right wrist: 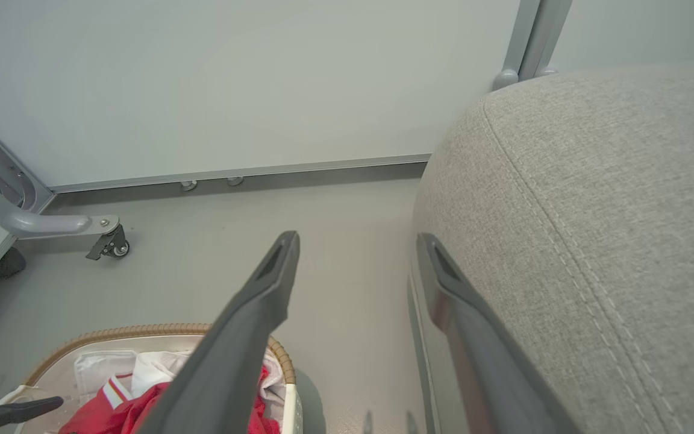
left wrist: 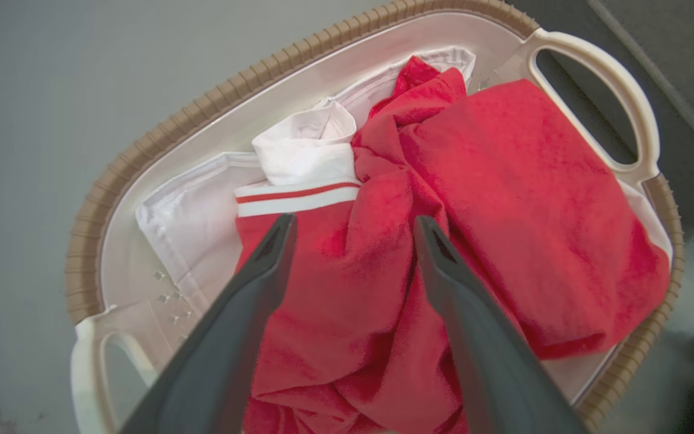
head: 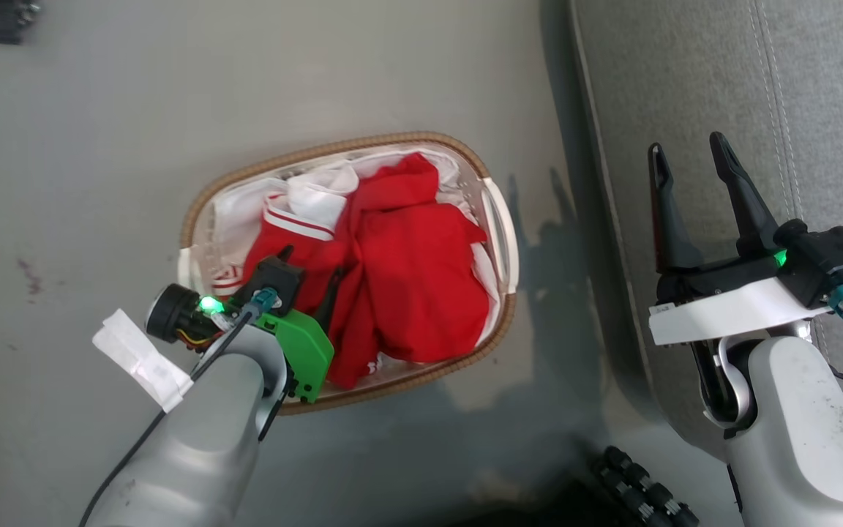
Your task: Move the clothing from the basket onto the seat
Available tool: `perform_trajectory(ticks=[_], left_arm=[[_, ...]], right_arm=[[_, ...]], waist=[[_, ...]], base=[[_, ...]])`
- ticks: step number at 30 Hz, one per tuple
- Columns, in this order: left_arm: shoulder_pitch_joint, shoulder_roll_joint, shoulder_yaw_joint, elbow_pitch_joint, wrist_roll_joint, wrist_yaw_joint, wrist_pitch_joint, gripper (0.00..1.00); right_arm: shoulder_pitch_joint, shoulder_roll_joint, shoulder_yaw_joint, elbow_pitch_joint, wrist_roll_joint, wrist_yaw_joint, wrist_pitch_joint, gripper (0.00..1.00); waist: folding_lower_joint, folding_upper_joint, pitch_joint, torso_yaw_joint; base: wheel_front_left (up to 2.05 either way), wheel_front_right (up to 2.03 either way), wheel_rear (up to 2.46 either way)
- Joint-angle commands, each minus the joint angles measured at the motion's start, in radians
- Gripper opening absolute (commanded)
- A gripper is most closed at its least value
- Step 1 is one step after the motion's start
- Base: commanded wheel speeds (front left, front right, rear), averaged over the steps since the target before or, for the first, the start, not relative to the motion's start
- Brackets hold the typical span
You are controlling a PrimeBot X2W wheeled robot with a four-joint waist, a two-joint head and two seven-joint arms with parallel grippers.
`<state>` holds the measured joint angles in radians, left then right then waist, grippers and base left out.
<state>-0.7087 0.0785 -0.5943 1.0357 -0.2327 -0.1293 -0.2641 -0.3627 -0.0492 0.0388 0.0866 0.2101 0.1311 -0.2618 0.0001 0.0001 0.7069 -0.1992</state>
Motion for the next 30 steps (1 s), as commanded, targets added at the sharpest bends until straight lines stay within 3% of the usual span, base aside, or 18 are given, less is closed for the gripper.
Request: perform_trajectory(ticks=[1,12,14,15,16,17,18,30], left_arm=[[-0.031,0.016,-0.009,0.011,-0.007,-0.002,-0.001,1.00],[-0.117,0.061,-0.011,0.140,-0.036,-0.001,-0.001,1.00],[-0.121,0.060,-0.005,0.158,-0.046,-0.001,-0.001,0.64],[-0.121,0.059,-0.004,0.165,-0.049,-0.001,-0.001,0.38],[-0.121,0.058,-0.004,0.169,-0.051,-0.002,0.000,0.30],[-0.118,0.056,-0.005,0.173,-0.055,-0.003,0.000,0.11],[-0.114,0.055,-0.005,0.174,-0.059,-0.003,0.000,0.00],[0.005,0.029,0.023,0.030,-0.131,-0.002,0.000,0.00]], right_arm=[[-0.020,-0.002,0.002,-0.005,0.012,-0.001,-0.005,1.00],[-0.033,-0.002,0.025,-0.002,0.058,-0.001,-0.005,1.00],[-0.034,-0.002,0.026,0.001,0.063,-0.001,-0.005,1.00],[-0.033,-0.002,0.026,0.004,0.063,-0.001,-0.005,1.00],[-0.033,-0.002,0.026,0.005,0.062,-0.001,-0.005,1.00],[-0.031,-0.003,0.025,0.008,0.062,-0.001,-0.005,1.00],[-0.029,-0.002,0.024,0.011,0.061,-0.001,-0.005,1.00],[0.008,-0.003,0.004,0.044,0.002,-0.001,-0.005,1.00]], waist=[[-0.0001,-0.0001,0.073,-0.068],[-0.0001,-0.0001,0.126,-0.108],[-0.0001,-0.0001,0.129,-0.110],[-0.0001,-0.0001,0.128,-0.110],[-0.0001,-0.0001,0.126,-0.109],[-0.0001,-0.0001,0.123,-0.108],[-0.0001,-0.0001,0.120,-0.106],[-0.0001,-0.0001,-0.024,-0.046]], base=[[0.00,0.00,0.00],[0.00,0.00,0.00],[0.00,0.00,0.00],[0.00,0.00,0.00],[0.00,0.00,0.00],[0.00,0.00,0.00],[0.00,0.00,0.00],[0.00,0.00,0.00]])
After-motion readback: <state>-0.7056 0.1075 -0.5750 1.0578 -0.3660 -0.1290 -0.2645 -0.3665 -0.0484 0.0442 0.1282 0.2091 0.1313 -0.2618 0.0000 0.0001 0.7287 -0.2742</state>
